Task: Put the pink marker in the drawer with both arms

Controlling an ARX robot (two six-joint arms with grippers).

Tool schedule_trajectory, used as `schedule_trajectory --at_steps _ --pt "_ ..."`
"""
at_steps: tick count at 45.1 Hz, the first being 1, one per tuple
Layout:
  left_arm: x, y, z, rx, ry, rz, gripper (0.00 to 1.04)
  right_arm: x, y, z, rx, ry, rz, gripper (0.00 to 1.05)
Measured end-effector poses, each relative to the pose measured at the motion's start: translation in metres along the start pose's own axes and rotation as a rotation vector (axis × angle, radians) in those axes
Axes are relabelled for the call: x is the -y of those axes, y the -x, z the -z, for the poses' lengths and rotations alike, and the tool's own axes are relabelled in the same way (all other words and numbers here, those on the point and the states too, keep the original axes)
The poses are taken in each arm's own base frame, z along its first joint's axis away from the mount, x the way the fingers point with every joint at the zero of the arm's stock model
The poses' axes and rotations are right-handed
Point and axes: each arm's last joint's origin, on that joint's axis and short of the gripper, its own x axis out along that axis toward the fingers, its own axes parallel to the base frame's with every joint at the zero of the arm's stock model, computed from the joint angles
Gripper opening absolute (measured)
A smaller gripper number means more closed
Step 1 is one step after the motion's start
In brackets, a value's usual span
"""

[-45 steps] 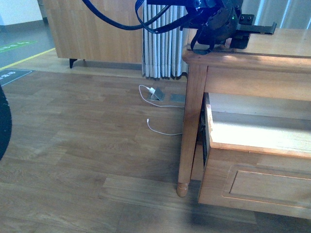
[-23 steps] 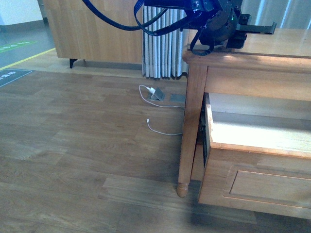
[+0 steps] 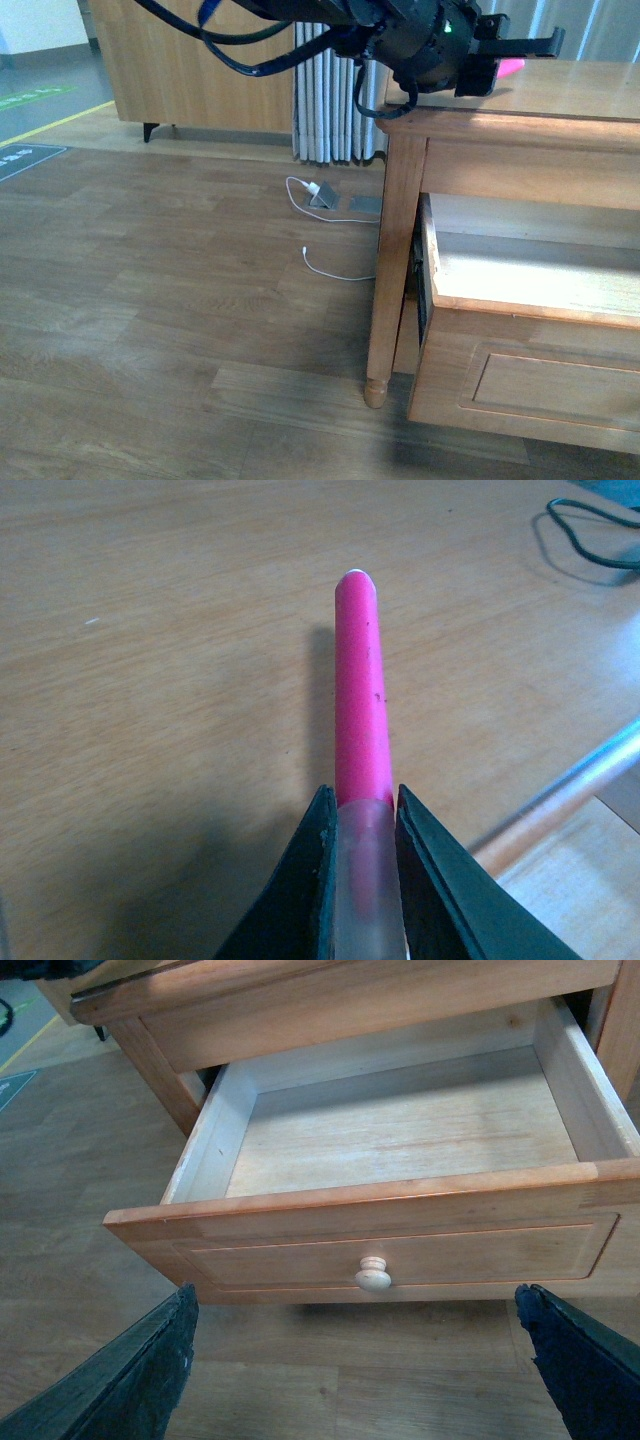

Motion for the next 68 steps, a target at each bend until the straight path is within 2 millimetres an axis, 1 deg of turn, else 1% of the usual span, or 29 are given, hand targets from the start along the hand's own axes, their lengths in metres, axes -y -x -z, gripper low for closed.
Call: schedule_trajectory --at_steps 4,8,11,14,18,24,30,37,44,50,56,68 --pt "-0.003 0.018 -0.004 0.017 -0.009 0.024 0.14 0.000 0.000 0.000 0.000 0.000 0.000 0.96" --pt "-0.005 0.047 -0.010 0.043 -0.038 0.068 0.14 0.000 0.000 0.000 0.000 0.000 0.000 0.96" --pt "-0.006 0.061 -0.010 0.043 -0.058 0.092 0.14 0.000 0.000 0.000 0.000 0.000 0.000 0.96" --pt "-0.004 0.075 -0.006 0.025 -0.084 0.127 0.14 0.000 0.000 0.000 0.000 0.000 0.000 0.96" --pt "0.001 0.086 0.004 -0.001 -0.115 0.180 0.14 0.000 0.000 0.000 0.000 0.000 0.000 0.96" --pt "0.011 0.092 0.024 -0.049 -0.167 0.228 0.14 0.000 0.000 0.000 0.000 0.000 0.000 0.96" --pt "0.019 0.091 0.036 -0.078 -0.198 0.236 0.14 0.000 0.000 0.000 0.000 0.000 0.000 0.96" --pt "0.028 0.085 0.042 -0.086 -0.219 0.241 0.14 0.000 0.000 0.000 0.000 0.000 0.000 0.96" --pt "0.036 0.067 0.054 -0.123 -0.227 0.243 0.14 0.000 0.000 0.000 0.000 0.000 0.000 0.96" --pt "0.042 0.047 0.072 -0.177 -0.224 0.253 0.14 0.000 0.000 0.000 0.000 0.000 0.000 0.96" --pt "0.047 0.034 0.082 -0.211 -0.225 0.263 0.14 0.000 0.000 0.000 0.000 0.000 0.000 0.96" --pt "0.057 0.013 0.097 -0.255 -0.250 0.257 0.14 0.000 0.000 0.000 0.000 0.000 0.000 0.96"
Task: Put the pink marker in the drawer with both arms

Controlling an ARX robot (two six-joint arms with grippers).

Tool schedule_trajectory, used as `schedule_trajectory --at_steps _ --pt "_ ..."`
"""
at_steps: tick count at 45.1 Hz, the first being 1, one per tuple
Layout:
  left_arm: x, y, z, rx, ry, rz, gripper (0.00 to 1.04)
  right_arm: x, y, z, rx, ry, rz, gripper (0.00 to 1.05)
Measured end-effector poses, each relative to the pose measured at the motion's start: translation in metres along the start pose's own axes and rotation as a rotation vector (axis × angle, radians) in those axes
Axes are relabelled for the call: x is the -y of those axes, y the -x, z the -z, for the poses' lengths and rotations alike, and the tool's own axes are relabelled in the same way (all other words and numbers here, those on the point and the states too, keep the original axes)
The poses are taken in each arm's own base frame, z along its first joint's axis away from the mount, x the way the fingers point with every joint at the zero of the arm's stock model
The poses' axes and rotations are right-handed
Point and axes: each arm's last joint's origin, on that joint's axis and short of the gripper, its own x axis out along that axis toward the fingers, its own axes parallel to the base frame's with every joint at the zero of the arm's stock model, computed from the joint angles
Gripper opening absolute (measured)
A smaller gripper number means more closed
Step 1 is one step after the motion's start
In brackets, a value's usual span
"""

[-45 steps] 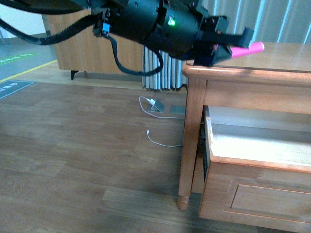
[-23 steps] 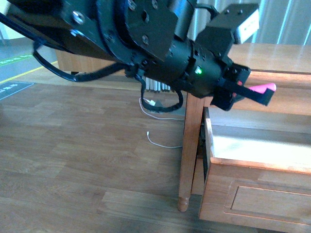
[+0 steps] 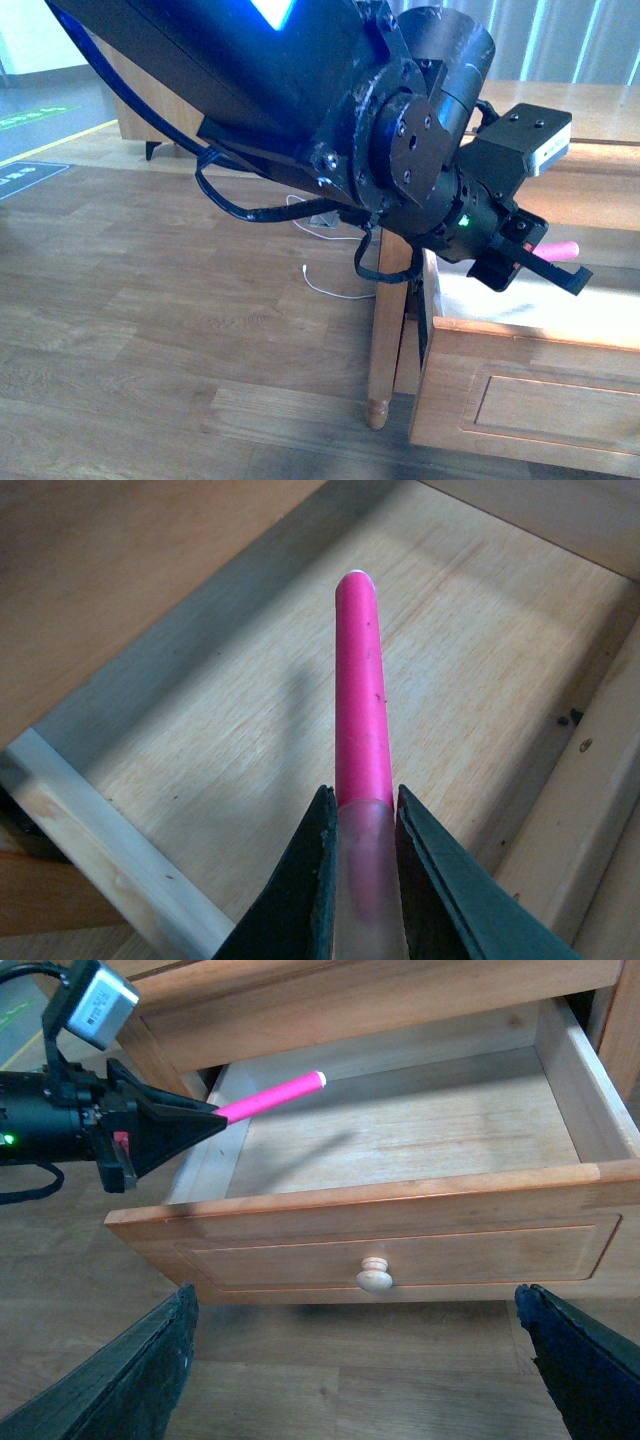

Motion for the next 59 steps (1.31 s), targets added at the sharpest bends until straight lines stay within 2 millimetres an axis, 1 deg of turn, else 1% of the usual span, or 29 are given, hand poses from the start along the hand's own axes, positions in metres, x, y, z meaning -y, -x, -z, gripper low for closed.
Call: schedule_trajectory --at_steps 7,12,15,19,22,29,34,36,40,41,47,54,55,59 --pt "0.004 -0.009 0.007 -0.023 -0.003 0.007 0.14 0.000 0.000 0.000 0.000 0.000 0.000 0.96" --pt "0.006 -0.012 0.009 -0.033 -0.006 0.005 0.14 0.000 0.000 0.000 0.000 0.000 0.000 0.96" --pt "0.007 -0.013 0.008 -0.033 -0.009 -0.001 0.28 0.000 0.000 0.000 0.000 0.000 0.000 0.96" --pt "0.007 -0.013 0.007 -0.026 -0.013 -0.007 0.43 0.000 0.000 0.000 0.000 0.000 0.000 0.96" --pt "0.007 -0.012 0.008 -0.025 -0.021 -0.018 0.50 0.000 0.000 0.000 0.000 0.000 0.000 0.96" --pt "0.008 0.002 0.009 -0.032 -0.052 -0.115 0.77 0.000 0.000 0.000 0.000 0.000 0.000 0.96" --pt "0.008 0.025 0.004 0.010 -0.058 -0.204 0.98 0.000 0.000 0.000 0.000 0.000 0.000 0.96" --pt "0.007 0.033 0.002 0.024 -0.054 -0.231 1.01 0.000 0.000 0.000 0.000 0.000 0.000 0.96" --pt "0.001 0.052 0.000 0.061 -0.033 -0.284 0.98 0.000 0.000 0.000 0.000 0.000 0.000 0.96" --pt "0.001 0.054 0.000 0.065 -0.027 -0.291 0.98 0.000 0.000 0.000 0.000 0.000 0.000 0.96" --pt "-0.010 0.085 0.002 0.113 0.020 -0.399 0.99 0.000 0.000 0.000 0.000 0.000 0.000 0.96" --pt "-0.021 0.131 0.013 0.163 0.087 -0.567 0.99 0.000 0.000 0.000 0.000 0.000 0.000 0.96" --pt "-0.021 0.142 0.017 0.172 0.100 -0.602 0.99 0.000 0.000 0.000 0.000 0.000 0.000 0.96" --pt "-0.018 0.170 0.028 0.187 0.127 -0.685 0.99 0.000 0.000 0.000 0.000 0.000 0.000 0.96"
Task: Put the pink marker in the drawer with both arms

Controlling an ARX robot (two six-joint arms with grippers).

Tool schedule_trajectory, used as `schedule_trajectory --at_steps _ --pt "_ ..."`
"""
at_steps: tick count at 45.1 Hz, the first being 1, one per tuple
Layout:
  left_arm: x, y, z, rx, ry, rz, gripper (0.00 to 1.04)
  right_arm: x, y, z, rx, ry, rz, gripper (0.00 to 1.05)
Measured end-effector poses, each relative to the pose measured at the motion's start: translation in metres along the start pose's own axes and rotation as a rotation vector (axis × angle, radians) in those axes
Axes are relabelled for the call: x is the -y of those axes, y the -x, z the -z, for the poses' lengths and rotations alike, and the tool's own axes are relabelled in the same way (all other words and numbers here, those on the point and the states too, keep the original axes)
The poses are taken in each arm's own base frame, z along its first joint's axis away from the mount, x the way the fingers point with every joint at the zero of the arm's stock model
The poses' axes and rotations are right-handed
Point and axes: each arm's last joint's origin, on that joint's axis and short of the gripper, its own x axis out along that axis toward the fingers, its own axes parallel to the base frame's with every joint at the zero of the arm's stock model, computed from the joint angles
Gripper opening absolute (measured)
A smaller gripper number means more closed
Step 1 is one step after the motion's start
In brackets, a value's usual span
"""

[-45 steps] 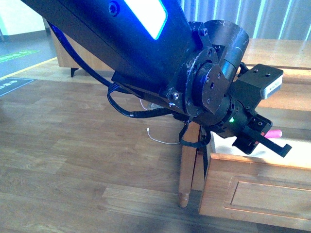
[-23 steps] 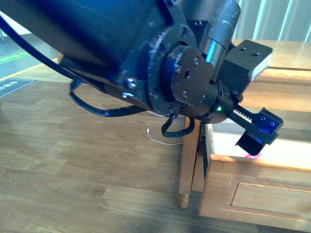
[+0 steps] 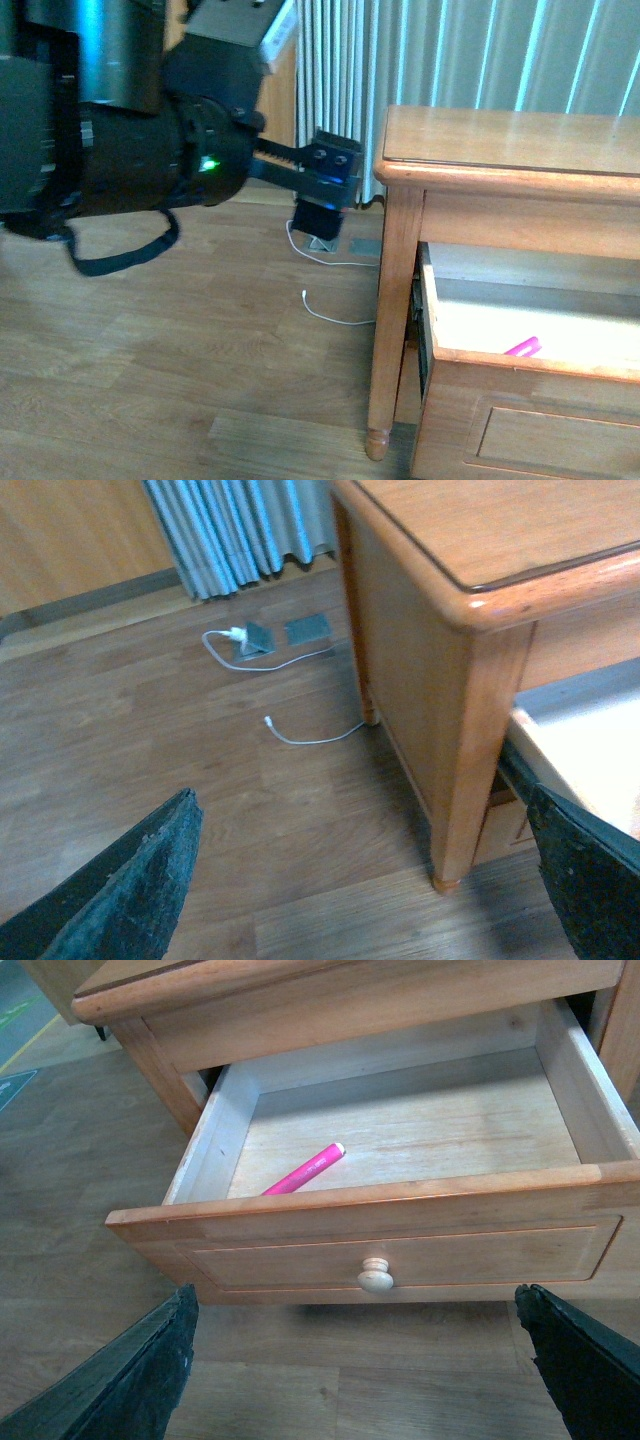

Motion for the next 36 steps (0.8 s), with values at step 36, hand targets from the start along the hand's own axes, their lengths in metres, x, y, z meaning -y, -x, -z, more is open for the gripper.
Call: schedule_trajectory --at_steps 36 --pt "-0.043 0.213 0.069 0.000 0.252 -0.420 0.99 0.000 0.000 0.000 0.000 0.000 0.000 0.96"
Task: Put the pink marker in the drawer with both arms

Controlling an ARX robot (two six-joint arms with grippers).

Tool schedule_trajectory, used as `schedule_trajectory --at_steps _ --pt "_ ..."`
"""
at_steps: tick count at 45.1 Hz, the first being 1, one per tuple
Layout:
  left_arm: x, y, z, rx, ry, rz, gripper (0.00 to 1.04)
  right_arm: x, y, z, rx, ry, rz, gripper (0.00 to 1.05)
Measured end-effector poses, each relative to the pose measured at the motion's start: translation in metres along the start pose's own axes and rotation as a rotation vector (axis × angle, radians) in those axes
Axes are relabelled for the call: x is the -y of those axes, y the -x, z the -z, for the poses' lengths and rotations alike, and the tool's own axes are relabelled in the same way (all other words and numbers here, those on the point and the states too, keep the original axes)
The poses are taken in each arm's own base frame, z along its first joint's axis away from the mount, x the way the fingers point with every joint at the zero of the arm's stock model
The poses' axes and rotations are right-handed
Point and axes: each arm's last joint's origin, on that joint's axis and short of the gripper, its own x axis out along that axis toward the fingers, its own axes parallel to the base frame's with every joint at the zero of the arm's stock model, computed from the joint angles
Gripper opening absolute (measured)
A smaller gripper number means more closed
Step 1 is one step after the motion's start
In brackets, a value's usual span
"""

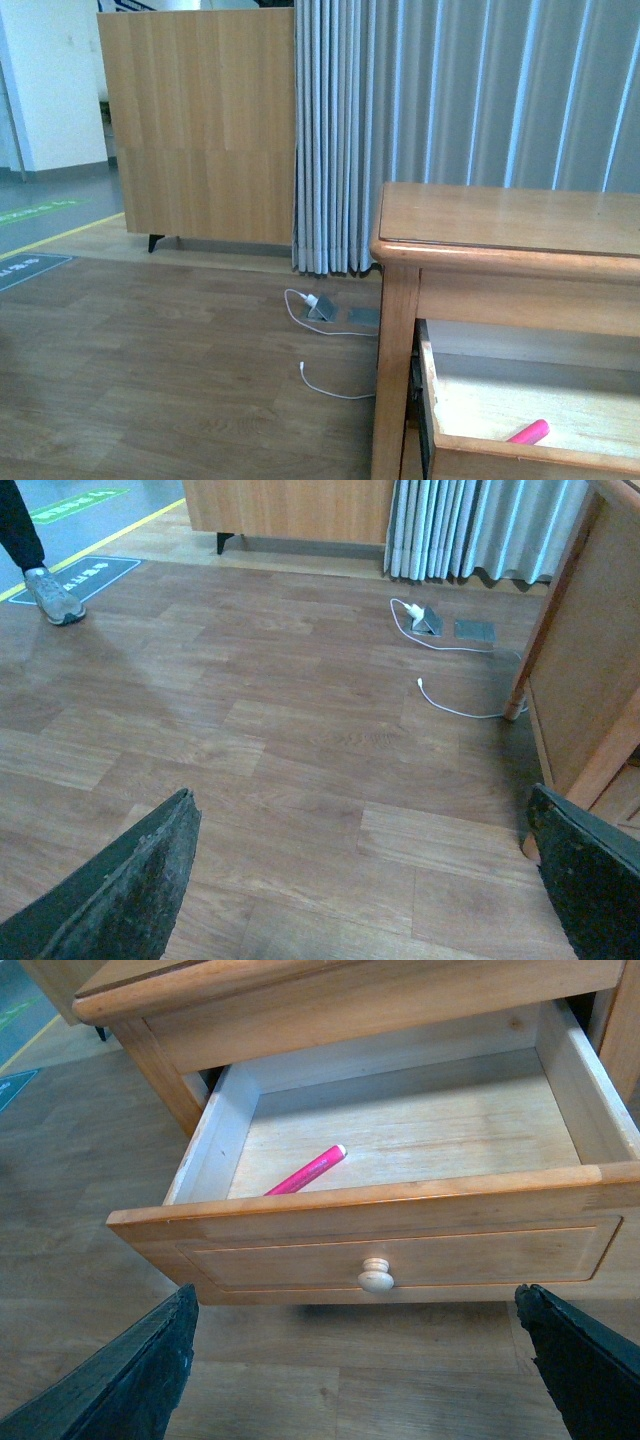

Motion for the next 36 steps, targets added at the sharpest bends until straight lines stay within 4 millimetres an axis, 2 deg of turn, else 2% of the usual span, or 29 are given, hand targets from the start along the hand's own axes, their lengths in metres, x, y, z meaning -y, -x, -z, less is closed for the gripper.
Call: schedule_trajectory --at_steps 4,18,22,36 --pt "-0.001 0.005 0.006 0.001 0.007 0.008 0.99 0.000 0.000 0.000 0.000 0.000 0.000 0.96" --pt "-0.002 0.005 0.006 0.008 0.011 0.015 0.98 0.000 0.000 0.000 0.000 0.000 0.000 0.96" --pt "-0.006 0.007 0.012 0.114 0.029 0.126 0.80 0.000 0.000 0.000 0.000 0.000 0.000 0.96" --pt "-0.022 0.012 0.027 0.133 0.021 0.126 0.28 0.000 0.000 0.000 0.000 0.000 0.000 0.96"
